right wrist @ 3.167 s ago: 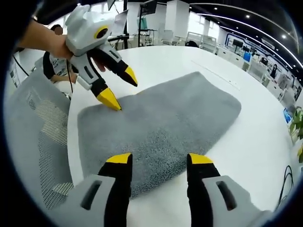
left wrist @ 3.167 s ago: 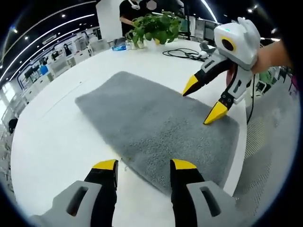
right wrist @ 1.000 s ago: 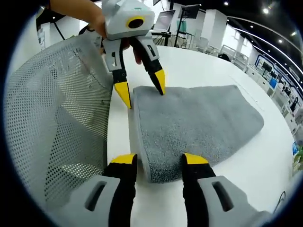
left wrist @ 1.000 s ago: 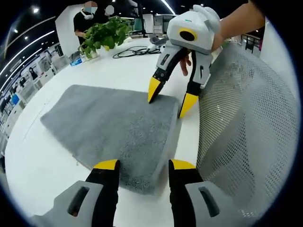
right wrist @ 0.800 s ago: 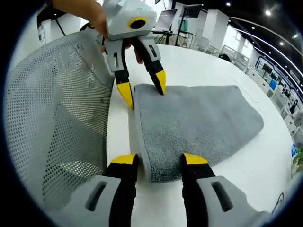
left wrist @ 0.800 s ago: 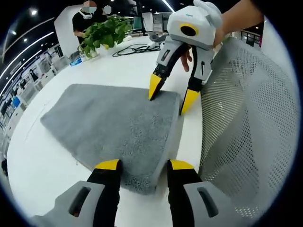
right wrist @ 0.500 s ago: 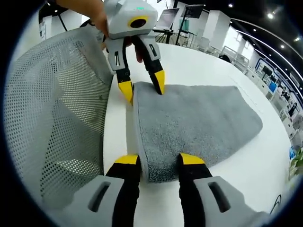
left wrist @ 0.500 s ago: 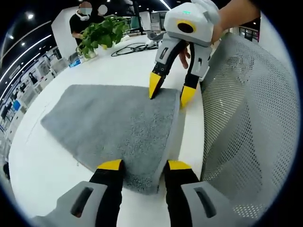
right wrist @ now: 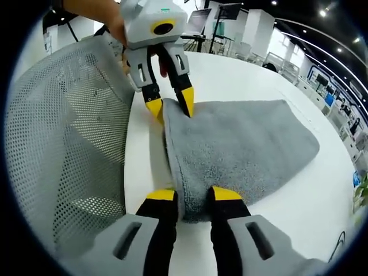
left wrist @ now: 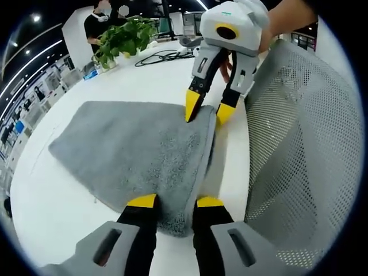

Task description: Fold the towel on the table until its edges align and the towel forms a compact rectangular stack.

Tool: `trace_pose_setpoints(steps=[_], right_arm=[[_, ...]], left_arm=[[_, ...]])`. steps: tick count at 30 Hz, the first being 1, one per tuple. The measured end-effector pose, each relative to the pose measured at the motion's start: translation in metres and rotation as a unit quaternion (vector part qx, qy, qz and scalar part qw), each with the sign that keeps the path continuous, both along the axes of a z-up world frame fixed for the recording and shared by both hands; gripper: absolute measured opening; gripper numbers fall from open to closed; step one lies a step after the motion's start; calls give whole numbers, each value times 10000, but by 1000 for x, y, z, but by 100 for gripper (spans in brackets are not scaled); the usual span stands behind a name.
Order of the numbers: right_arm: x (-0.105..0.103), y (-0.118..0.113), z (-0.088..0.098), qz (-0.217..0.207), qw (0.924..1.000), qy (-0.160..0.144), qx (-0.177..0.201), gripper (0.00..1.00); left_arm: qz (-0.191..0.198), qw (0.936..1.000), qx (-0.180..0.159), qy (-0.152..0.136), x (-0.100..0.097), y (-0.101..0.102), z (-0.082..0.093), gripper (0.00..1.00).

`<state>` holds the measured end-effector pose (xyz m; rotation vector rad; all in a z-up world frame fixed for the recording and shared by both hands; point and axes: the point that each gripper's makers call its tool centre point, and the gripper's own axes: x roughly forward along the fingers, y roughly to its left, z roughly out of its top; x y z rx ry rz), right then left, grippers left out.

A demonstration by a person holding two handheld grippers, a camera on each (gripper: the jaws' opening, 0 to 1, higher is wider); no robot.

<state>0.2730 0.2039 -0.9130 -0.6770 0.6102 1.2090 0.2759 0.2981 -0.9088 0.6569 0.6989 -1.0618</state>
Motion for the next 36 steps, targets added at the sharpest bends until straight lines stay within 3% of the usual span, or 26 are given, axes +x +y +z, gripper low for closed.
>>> trace_pose_setpoints(steps=[10,36], right_arm=[[0,-1,-2,-166,9997,140,-58,13],[-26,3,-4,-145,9983,525,-221,11]], left_arm=[[-33,10000,62,-3,-1,-2,-1,19],[-235,9995,171,118,-26,2,-2,15]])
